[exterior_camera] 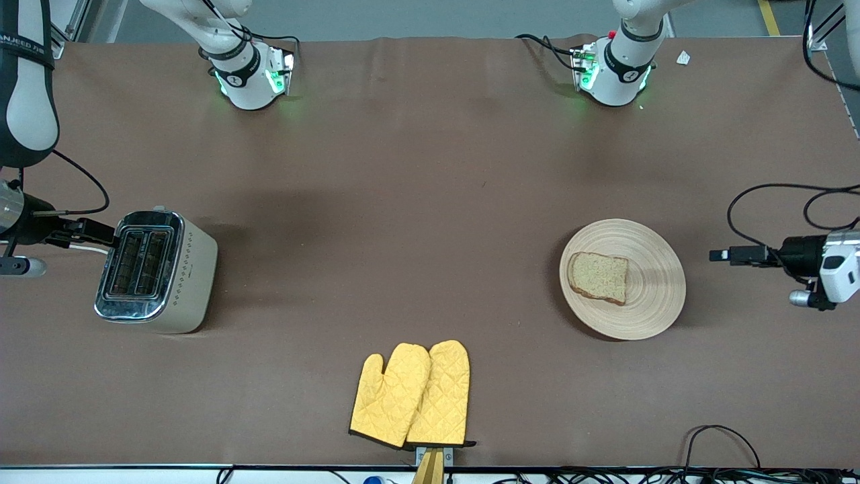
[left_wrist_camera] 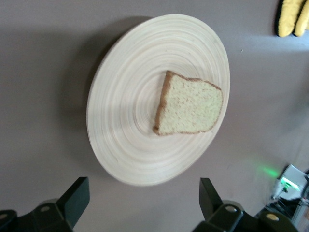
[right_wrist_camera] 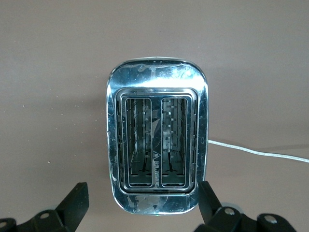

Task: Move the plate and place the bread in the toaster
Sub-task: 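Reach the left gripper to the plate rim while the right gripper approaches the toaster, then grasp the plate rim with the left gripper and slide it toward the toaster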

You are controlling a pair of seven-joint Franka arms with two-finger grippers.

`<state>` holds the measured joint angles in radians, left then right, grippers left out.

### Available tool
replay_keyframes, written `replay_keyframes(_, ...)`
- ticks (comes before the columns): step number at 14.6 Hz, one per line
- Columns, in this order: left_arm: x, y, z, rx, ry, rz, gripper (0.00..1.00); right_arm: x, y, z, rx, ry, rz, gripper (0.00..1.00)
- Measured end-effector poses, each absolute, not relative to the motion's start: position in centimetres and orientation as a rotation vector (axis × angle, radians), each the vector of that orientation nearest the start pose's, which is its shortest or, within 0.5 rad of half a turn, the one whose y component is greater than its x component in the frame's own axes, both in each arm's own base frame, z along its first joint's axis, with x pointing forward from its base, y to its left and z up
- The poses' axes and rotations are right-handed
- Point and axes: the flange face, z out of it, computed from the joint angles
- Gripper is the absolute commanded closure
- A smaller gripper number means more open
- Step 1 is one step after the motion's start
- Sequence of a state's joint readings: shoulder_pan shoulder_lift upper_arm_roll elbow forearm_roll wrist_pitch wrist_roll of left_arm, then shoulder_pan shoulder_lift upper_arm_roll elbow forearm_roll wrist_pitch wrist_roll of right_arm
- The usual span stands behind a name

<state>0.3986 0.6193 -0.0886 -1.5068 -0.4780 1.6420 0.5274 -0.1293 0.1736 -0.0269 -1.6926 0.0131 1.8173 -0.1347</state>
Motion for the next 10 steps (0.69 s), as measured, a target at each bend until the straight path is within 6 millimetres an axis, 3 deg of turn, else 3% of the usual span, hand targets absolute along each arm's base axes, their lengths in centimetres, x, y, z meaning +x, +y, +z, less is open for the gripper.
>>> replay_keyframes(3, 64.2, 16.3, 22.0, 2.376, -0.127, -0.245, 0.00, 60.0, -8.6, 50.0, -3.121, 0.026, 0.050, 0.00)
replay_keyframes(7, 64.6, 15.7, 18.2, 2.337, -0.185, -0.195, 0.03, 59.9, -5.4, 51.1, -3.037, -0.001, 0.030, 0.00)
replay_keyframes(8, 64.6, 15.7, 17.7, 2.330, -0.184, -0.194, 0.17, 60.1, -4.1, 51.1, -3.002, 0.000, 0.025, 0.00)
replay_keyframes(9, 64.5, 15.5, 17.3, 2.321, -0.187, -0.191, 0.46, 60.3, -2.5, 50.9, -2.955, 0.016, 0.022, 0.00)
replay_keyframes(10, 64.5, 15.4, 17.0, 2.312, -0.205, -0.183, 0.62, 60.7, -0.9, 50.3, -2.907, 0.048, 0.024, 0.00)
